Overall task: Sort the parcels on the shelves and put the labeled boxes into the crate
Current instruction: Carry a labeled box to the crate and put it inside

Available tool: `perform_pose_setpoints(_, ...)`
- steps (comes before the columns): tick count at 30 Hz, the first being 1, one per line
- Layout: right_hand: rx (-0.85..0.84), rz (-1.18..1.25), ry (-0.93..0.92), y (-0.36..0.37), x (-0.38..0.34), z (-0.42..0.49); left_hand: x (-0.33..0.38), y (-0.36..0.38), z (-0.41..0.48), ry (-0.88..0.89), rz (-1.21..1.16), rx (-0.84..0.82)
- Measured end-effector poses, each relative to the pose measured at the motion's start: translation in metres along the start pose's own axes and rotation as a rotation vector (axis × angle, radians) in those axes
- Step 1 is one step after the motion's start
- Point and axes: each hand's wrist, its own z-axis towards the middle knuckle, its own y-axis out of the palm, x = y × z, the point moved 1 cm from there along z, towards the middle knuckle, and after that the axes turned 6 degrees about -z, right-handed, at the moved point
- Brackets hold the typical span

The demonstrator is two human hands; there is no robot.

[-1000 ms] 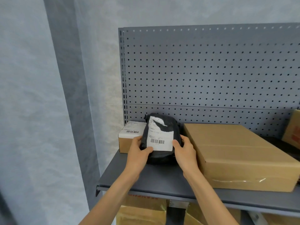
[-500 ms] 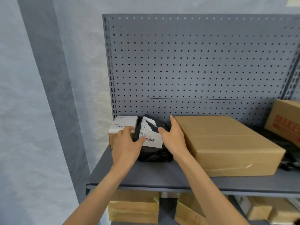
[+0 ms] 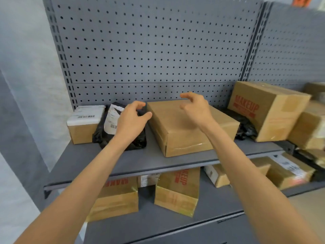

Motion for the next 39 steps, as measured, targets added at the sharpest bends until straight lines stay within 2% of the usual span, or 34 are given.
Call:
perform_pose_setpoints(8,0.082,-0.166,-0.007,-0.076,0.092,0.004,0.015,0.046,-0.040,-0.011,-0.026,-0.078)
perform_pose_setpoints(12,-0.089,-0.124,0.065,-0.099,0.145,0.014,0.023,0.065,-0.058,-0.045,-0.057,-0.027)
perform_pose_setpoints(15,-0.174,0.078,0.049,-0.100,0.163,0.019,0.032,0.077,-0.067,-0.058,-0.076,0.031)
perform_pose_setpoints(18,-0.155,0.239,-0.011,-0.103,0.160,0.021,0.053,0.079,-0.069,-0.052,-0.101,0.078)
perform_pose_setpoints(23,-0.048,0.394,-0.195,-0.130,0.131,0.026,0.116,0.057,-0.053,0.076,-0.116,0.188)
perform_pose_setpoints(25,-0.108,0.414,-0.274,-0.145,0.120,0.029,0.139,0.046,-0.048,0.090,-0.174,0.141)
perform_pose_setpoints(27,-0.206,0.360,-0.353,-0.154,0.114,0.030,0.153,0.034,-0.044,0.082,-0.166,0.020)
perform_pose_setpoints(30,-0.254,0.151,-0.447,-0.155,0.109,0.031,0.158,0.026,-0.042,0.080,0.130,-0.175)
perform_pose_setpoints(32,-0.183,0.082,-0.468,-0.151,0.106,0.031,0.156,0.029,-0.040,0.138,0.256,-0.159)
perform_pose_setpoints(35,-0.070,0.129,-0.465,-0.150,0.103,0.031,0.157,0.025,-0.036,0.171,0.150,-0.031)
perform_pose_setpoints(39,-0.025,0.366,-0.380,-0.147,0.110,0.035,0.153,0.012,-0.033,0.060,-0.087,0.029)
